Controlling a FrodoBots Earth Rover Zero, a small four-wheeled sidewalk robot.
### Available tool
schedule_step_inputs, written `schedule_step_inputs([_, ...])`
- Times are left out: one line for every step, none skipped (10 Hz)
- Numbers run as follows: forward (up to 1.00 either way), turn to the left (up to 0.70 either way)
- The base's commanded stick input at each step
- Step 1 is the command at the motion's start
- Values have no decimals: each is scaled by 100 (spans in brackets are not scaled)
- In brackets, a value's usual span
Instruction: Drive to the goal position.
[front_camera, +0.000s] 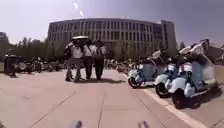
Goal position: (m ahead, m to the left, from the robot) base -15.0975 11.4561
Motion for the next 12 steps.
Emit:
schedule_step_inputs([70, 0])
schedule_step_inputs([70, 0])
schedule_step_inputs([70, 0])
schedule_step_inputs([70, 0])
schedule_step_inputs([70, 0])
schedule_step_inputs([70, 0])
schedule_step_inputs([70, 0])
schedule_step_inputs([70, 0])
schedule_step_inputs([70, 0])
schedule_step_inputs([70, 0])
schedule_step_inputs([70, 0])
schedule_step_inputs([70, 0])
